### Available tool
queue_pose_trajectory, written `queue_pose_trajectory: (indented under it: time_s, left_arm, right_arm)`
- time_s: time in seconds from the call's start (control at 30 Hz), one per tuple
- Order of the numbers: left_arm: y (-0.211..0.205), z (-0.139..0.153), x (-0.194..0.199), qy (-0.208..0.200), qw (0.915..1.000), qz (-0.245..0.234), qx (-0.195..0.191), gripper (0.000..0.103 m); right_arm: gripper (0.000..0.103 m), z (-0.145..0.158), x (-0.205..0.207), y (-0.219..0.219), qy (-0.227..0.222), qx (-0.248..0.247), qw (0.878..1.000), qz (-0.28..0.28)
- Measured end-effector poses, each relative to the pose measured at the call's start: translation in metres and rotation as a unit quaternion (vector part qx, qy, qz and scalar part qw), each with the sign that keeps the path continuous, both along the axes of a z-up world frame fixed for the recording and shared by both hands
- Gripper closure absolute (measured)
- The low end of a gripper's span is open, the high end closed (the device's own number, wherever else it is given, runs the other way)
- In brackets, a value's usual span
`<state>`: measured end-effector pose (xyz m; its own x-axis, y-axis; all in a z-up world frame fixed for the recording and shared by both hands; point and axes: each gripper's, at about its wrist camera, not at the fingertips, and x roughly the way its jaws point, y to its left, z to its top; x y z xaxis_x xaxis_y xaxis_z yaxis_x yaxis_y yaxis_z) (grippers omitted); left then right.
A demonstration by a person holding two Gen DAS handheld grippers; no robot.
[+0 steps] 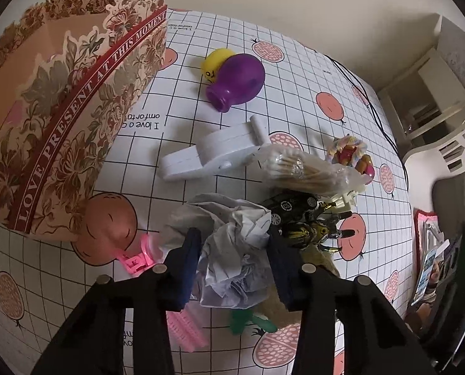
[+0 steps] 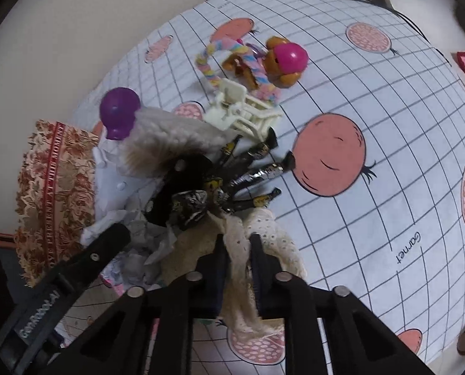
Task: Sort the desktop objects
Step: 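Grasp the crumpled grey paper with the left tool while the right tool grasps the cream lace fabric, then lift the paper and lace and carry both over the pink box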
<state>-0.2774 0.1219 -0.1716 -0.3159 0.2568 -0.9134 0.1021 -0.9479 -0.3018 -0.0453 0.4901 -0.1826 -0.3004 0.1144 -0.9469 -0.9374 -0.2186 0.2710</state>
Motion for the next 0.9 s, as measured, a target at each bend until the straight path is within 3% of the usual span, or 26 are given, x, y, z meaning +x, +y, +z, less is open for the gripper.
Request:
queue_pose_trajectory:
  time_s: [0.2,0.47,0.77,0.8,0.9]
  left_arm:
    - [-0.006,0.002,0.001,0.002,0.9999,0.012,0.006,0.059]
    - [-0.013,0.009,0.001,0.016,0.9995,0.024,0.014,0.06]
    - [-0.02,0.035,0.003,0.081,0.995,0.046,0.037,0.061]
    - [-0.021,0.039,0.003,0.093,0.9833,0.154,0.03,0.061]
    - [-0.023,0.051,0.006,0.12,0.9805,0.153,0.033,0.061]
  right_arm:
    - [0.09,0.008,-0.009,0.0,0.027,0.013,0.999,0.009]
    - [0.092,0.028,-0.007,0.006,0.1,0.049,0.994,-0.004]
    - [0.092,0.074,0.003,0.006,0.161,0.14,0.977,-0.009]
    - [0.092,0.08,0.004,0.005,0.165,0.152,0.974,-0.007]
    - [0.092,0.094,0.004,0.001,0.174,0.184,0.967,-0.002]
